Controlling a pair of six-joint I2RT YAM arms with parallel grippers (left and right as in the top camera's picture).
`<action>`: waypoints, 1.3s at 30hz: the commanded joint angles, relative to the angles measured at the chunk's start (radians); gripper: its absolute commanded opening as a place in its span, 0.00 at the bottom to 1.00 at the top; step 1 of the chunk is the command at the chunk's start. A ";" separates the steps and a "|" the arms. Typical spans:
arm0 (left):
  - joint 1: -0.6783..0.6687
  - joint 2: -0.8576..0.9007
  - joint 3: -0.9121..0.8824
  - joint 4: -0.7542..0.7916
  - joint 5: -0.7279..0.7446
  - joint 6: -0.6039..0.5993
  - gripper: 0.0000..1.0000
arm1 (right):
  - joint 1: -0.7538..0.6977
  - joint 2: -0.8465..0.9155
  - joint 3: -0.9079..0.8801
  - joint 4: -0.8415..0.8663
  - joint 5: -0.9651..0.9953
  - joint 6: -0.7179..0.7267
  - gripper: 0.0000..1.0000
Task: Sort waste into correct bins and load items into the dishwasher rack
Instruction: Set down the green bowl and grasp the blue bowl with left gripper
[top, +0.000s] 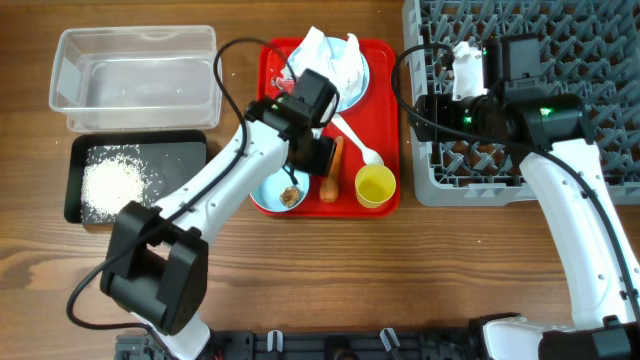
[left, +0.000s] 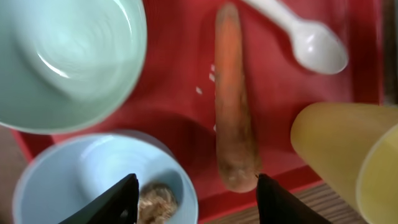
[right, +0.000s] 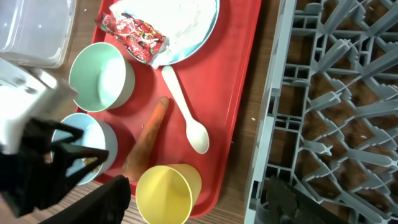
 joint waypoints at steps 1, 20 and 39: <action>-0.004 0.031 -0.077 0.021 -0.003 -0.132 0.56 | -0.002 0.011 0.016 0.004 0.014 0.014 0.74; -0.004 0.095 -0.188 0.230 -0.070 -0.162 0.15 | -0.002 0.011 0.016 0.003 0.014 0.014 0.74; 0.131 -0.125 0.128 -0.226 0.033 -0.134 0.04 | -0.002 0.011 0.016 0.008 0.014 0.013 0.74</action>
